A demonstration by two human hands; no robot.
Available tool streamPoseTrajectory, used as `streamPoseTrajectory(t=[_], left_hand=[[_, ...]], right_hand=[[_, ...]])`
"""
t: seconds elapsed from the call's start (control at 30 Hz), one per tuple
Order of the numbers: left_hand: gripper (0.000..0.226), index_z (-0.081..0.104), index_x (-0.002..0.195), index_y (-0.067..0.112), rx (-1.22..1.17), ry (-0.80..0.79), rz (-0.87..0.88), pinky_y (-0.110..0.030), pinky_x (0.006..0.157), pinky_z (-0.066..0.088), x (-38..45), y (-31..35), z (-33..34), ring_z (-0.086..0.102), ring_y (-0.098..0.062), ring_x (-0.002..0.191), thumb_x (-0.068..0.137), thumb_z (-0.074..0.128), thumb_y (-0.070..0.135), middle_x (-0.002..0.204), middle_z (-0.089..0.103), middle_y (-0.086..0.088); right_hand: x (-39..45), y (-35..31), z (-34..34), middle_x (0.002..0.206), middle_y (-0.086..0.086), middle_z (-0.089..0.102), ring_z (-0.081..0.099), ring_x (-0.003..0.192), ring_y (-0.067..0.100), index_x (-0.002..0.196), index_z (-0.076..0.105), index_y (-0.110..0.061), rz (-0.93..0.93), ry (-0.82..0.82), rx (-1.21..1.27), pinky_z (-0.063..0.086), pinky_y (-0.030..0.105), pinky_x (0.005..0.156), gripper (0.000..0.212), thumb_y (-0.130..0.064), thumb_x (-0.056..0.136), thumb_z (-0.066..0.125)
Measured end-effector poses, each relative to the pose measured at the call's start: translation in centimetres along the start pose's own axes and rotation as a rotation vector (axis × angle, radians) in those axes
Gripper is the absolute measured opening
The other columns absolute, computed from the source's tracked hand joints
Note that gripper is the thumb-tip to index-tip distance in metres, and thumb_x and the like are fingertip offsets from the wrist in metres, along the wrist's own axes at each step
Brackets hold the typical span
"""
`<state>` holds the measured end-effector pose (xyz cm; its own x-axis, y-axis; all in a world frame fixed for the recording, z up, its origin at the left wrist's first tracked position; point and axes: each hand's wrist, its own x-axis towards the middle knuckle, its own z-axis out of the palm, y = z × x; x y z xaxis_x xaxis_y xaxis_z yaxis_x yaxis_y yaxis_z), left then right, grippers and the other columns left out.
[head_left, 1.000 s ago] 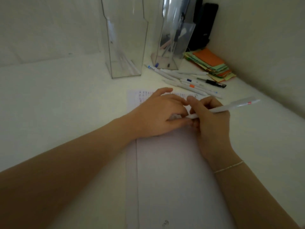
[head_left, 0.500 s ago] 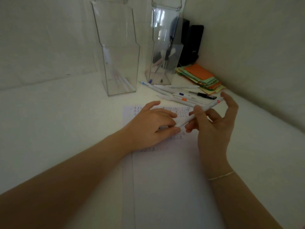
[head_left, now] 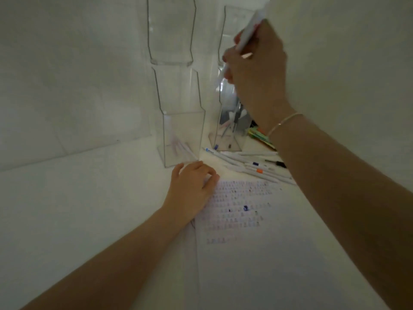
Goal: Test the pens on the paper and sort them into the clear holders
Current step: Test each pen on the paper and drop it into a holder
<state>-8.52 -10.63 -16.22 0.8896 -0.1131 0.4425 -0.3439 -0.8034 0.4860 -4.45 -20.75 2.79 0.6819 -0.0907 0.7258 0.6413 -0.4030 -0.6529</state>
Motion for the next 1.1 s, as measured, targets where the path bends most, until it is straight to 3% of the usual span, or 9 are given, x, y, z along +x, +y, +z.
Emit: streamPoseTrajectory(t=[0.17, 0.27, 0.4, 0.47, 0.53, 0.6, 0.67, 0.83, 1.1], left_hand=[[0.028, 0.061, 0.112, 0.023, 0.048, -0.105, -0.029, -0.035, 0.111, 0.020, -0.3, 0.3, 0.3, 0.051, -0.009, 0.111, 0.095, 0.042, 0.037, 0.117, 0.060, 0.010], [0.029, 0.060, 0.113, 0.023, 0.051, -0.111, -0.045, -0.033, 0.111, 0.018, -0.3, 0.2, 0.3, 0.052, -0.009, 0.111, 0.096, 0.040, 0.035, 0.120, 0.058, 0.009], [0.029, 0.059, 0.114, 0.023, 0.061, -0.103, -0.038, -0.033, 0.111, 0.019, -0.3, 0.4, 0.4, 0.052, -0.009, 0.110, 0.096, 0.039, 0.034, 0.120, 0.057, 0.010], [0.029, 0.059, 0.113, 0.023, 0.059, -0.094, -0.041, -0.033, 0.111, 0.019, -0.3, 0.3, 0.5, 0.051, -0.009, 0.110, 0.096, 0.039, 0.033, 0.120, 0.057, 0.010], [0.028, 0.059, 0.113, 0.023, 0.057, -0.090, -0.042, -0.033, 0.111, 0.019, -0.3, 0.2, 0.6, 0.051, -0.009, 0.111, 0.096, 0.040, 0.032, 0.119, 0.057, 0.010], [0.028, 0.059, 0.113, 0.022, 0.054, -0.093, -0.044, -0.033, 0.111, 0.019, -0.4, 0.2, 0.6, 0.051, -0.010, 0.111, 0.096, 0.040, 0.032, 0.119, 0.057, 0.009], [0.027, 0.059, 0.113, 0.022, 0.053, -0.101, -0.042, -0.032, 0.110, 0.019, -0.3, 0.2, 0.6, 0.051, -0.011, 0.110, 0.096, 0.040, 0.031, 0.119, 0.057, 0.008], [0.024, 0.060, 0.109, 0.021, 0.035, -0.081, -0.030, -0.031, 0.104, 0.027, -0.3, 0.2, 0.7, 0.054, -0.013, 0.106, 0.095, 0.043, 0.029, 0.115, 0.059, 0.007], [0.022, 0.062, 0.107, 0.020, 0.029, -0.054, -0.020, -0.031, 0.102, 0.030, -0.2, 0.0, 0.7, 0.055, -0.012, 0.103, 0.094, 0.045, 0.027, 0.111, 0.060, 0.007]], right_hand=[[0.5, 1.9, 7.1, 0.094, 0.017, 0.065, 0.066, 0.085, 0.032, 0.094, 0.053, -0.009, 0.208, -0.357, -0.053, 0.056, 0.047, 0.073, 0.008, -0.010, 0.087, 0.051], [-0.5, 2.5, 8.1, 0.103, 0.013, 0.064, 0.061, 0.086, 0.024, 0.094, 0.054, -0.010, 0.290, -0.622, -0.259, 0.047, 0.025, 0.060, 0.010, -0.016, 0.091, 0.047], [-1.1, 2.5, 7.7, 0.075, 0.001, 0.050, 0.049, 0.066, 0.013, 0.070, 0.048, -0.013, 0.310, -0.754, -0.364, 0.034, 0.016, 0.045, 0.022, -0.020, 0.088, 0.056], [-0.7, 2.0, 7.0, 0.083, 0.001, 0.056, 0.054, 0.074, 0.012, 0.086, 0.062, -0.010, 0.263, -0.633, -0.270, 0.043, 0.013, 0.058, 0.016, -0.026, 0.086, 0.061], [0.0, 2.0, 5.5, 0.087, -0.002, 0.060, 0.056, 0.076, 0.009, 0.095, 0.064, -0.014, 0.178, -0.327, -0.142, 0.047, 0.019, 0.070, 0.015, -0.024, 0.084, 0.061], [0.3, 3.0, 3.4, 0.070, -0.006, 0.054, 0.049, 0.062, 0.003, 0.080, 0.056, -0.015, 0.105, -0.057, -0.096, 0.043, 0.015, 0.061, 0.005, -0.014, 0.084, 0.055], [-0.1, 5.3, 1.0, 0.068, -0.007, 0.051, 0.046, 0.059, 0.002, 0.080, 0.055, -0.013, 0.170, -0.024, -0.270, 0.037, 0.015, 0.057, 0.009, -0.010, 0.087, 0.050], [-5.0, 11.8, -1.6, 0.102, 0.014, 0.062, 0.056, 0.085, 0.028, 0.094, 0.059, -0.006, 0.401, -0.809, -0.920, 0.044, 0.030, 0.071, 0.017, -0.020, 0.088, 0.051], [-8.5, 13.1, -2.1, 0.109, 0.008, 0.057, 0.054, 0.099, 0.025, 0.108, 0.053, -0.013, 0.068, -0.861, -1.069, 0.037, 0.030, 0.075, 0.018, -0.015, 0.090, 0.049]])
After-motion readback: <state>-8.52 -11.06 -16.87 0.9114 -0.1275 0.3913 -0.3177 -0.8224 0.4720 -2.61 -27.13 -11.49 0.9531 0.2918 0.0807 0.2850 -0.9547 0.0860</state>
